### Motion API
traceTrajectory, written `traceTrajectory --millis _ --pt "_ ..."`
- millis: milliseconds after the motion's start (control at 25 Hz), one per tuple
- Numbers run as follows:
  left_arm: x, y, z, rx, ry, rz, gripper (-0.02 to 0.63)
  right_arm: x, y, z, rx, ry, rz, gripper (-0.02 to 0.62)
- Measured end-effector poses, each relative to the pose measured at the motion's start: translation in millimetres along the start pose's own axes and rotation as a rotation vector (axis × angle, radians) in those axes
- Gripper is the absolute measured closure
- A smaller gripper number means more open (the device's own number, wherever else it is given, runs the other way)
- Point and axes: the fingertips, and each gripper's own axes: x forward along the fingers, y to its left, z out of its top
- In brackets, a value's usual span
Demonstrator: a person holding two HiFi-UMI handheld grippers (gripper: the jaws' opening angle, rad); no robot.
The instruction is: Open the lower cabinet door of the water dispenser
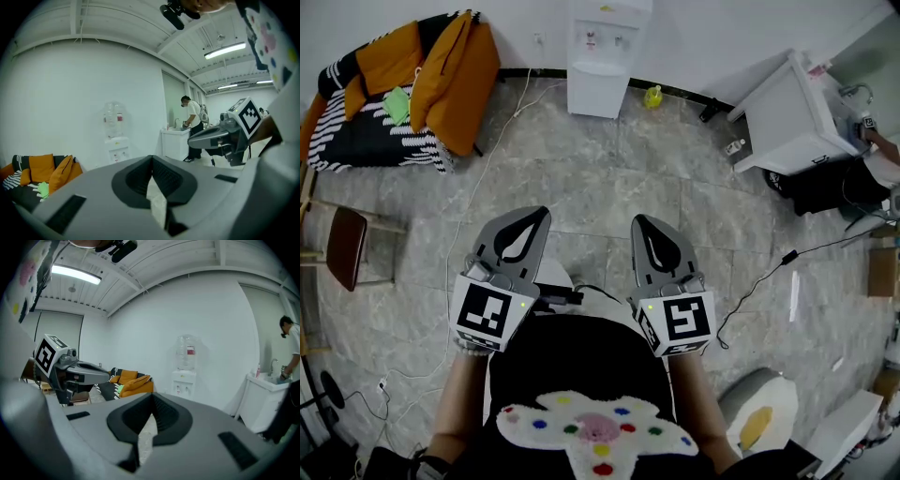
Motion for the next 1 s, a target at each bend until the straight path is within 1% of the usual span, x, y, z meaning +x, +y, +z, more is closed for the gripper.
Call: traceTrajectory --millis 160,400,520,800,1000 --pt "1.9 -2.1 2.9 0.011 -0.004 0.003 0.594 0.1 -5.4 -0.6 0.032 -0.007 -0.015 0.592" --pt "4.3 -5.8 7.6 0.024 -0.010 -0.003 0.594 -2.3 0.3 8.9 -0.042 -0.028 0.014 0.592" --pt "3.7 -10.3 7.3 0.022 -0.008 -0.008 0.594 -6.2 0.1 5.5 -0.057 -0.021 0.007 0.592" --pt "6.4 -11.4 2.4 0.018 0.006 -0.024 0.594 -10.3 -5.0 -0.1 -0.025 -0.015 -0.024 0.592" --pt "19.0 -5.4 7.3 0.021 -0.009 -0.031 0.594 -2.8 -17.2 -7.6 -0.002 0.011 -0.051 0.592"
